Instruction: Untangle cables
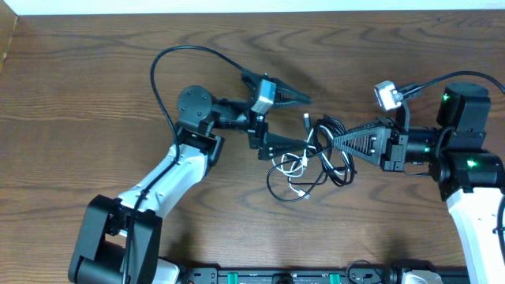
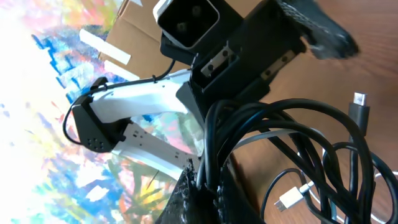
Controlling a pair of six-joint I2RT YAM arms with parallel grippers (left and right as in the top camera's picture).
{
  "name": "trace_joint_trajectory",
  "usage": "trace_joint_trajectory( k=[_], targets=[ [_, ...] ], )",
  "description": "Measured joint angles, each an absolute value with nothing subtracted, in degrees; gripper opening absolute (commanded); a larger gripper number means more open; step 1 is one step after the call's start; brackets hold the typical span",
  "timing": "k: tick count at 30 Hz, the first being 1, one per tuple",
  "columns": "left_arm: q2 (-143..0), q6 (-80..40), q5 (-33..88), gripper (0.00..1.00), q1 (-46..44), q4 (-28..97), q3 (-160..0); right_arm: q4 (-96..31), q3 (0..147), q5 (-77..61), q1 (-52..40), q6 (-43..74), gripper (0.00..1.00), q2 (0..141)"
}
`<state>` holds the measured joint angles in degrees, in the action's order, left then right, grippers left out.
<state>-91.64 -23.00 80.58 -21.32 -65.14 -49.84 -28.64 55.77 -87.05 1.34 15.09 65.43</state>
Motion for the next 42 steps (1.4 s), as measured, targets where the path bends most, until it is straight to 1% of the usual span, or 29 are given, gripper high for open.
trace_joint_trajectory(
  k=[7,12,13,14,15,16,21,23,25,27,28,32,33,34,36,37,40,42],
  targets=[
    [-91.66,-21.04,79.85,0.98,-24.58,-64.69,-49.84,-28.67,55.77,-87.07,1.26,17.06,0.01,65.43],
    [-92.33,-20.05,76.18,0.98,-27.31,-64.64,-49.84,-28.75,55.77,-87.09,0.45,17.69,0.01,65.43],
    [-92.64,-19.81,75.5,0.81,-27.86,-64.51,-49.84,-28.75,55.77,-87.07,0.14,17.8,0.01,65.43],
    [-92.9,-19.77,75.0,0.48,-28.27,-64.47,-49.84,-28.77,55.77,-87.09,-0.1,17.82,0.01,65.43],
    [-93.1,-19.49,74.59,0.26,-28.6,-64.45,-49.84,-28.77,55.77,-87.09,-0.4,17.82,0.01,65.43],
    [-93.27,-19.44,74.32,0.08,-28.75,-64.45,-49.84,-28.82,55.77,-87.18,-0.62,17.85,0.01,65.43],
    [-93.38,-19.07,73.47,0.08,-28.71,-64.34,-49.84,-28.67,55.77,-86.78,-0.71,18.02,0.02,65.43],
    [-93.38,-19.0,73.28,0.08,-28.62,-63.05,-49.84,-28.71,55.77,-85.36,-0.71,18.06,0.05,65.41],
    [-93.38,-18.9,72.95,0.08,-28.21,-60.49,-49.84,-28.69,55.77,-82.52,-0.73,18.35,0.11,65.41],
    [-93.45,-18.87,72.4,0.08,-27.51,-56.38,-49.84,-28.62,55.77,-77.03,-0.89,18.55,0.15,65.41],
    [-93.47,-18.85,71.57,0.08,-27.03,-53.43,-49.84,-28.56,55.77,-73.12,-0.89,18.57,0.15,65.36],
    [-93.56,-19.73,65.45,0.08,-25.47,-42.92,-49.84,-28.93,55.77,-57.63,-0.97,18.55,0.07,65.39],
    [-93.58,-20.12,63.57,0.08,-25.23,-40.82,-49.84,-29.23,55.77,-53.6,-0.97,18.68,0.08,65.39],
    [-93.62,-20.69,61.67,0.08,-25.08,-39.48,-49.82,-29.74,55.77,-50.83,-0.97,18.63,0.09,65.39],
    [-93.69,-21.67,58.11,0.08,-24.8,-38.46,-49.82,-31.44,55.77,-45.25,-0.95,18.81,0.19,65.36],
    [-93.69,-22.09,56.95,0.08,-24.77,-38.5,-49.82,-32.32,55.77,-42.96,-0.95,18.81,0.22,65.39],
    [-93.69,-22.57,54.87,0.08,-24.82,-38.54,-49.82,-34.59,55.77,-39.07,-0.95,17.5,0.29,65.39],
    [-93.69,-22.7,54.24,0.07,-24.91,-38.48,-49.82,-36.23,55.77,-38.3,-0.95,15.16,0.39,65.39]
  ],
)
